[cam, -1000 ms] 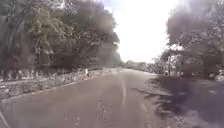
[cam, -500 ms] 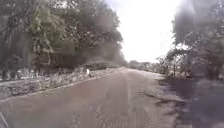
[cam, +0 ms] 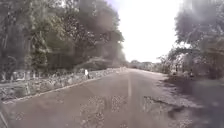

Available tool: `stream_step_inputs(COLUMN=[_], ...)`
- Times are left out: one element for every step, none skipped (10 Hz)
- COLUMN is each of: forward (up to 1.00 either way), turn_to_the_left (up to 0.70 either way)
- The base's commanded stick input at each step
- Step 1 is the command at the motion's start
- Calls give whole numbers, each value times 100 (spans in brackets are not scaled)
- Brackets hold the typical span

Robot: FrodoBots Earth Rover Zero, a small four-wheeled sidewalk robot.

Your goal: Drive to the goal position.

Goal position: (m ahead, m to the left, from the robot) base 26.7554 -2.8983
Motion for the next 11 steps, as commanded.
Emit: stream_step_inputs(forward=[70,70,70,70,70,70,70,70,70,70,70], turn_to_the_left=[0,-28,-11,0,0,0,0,0,0,0,0])
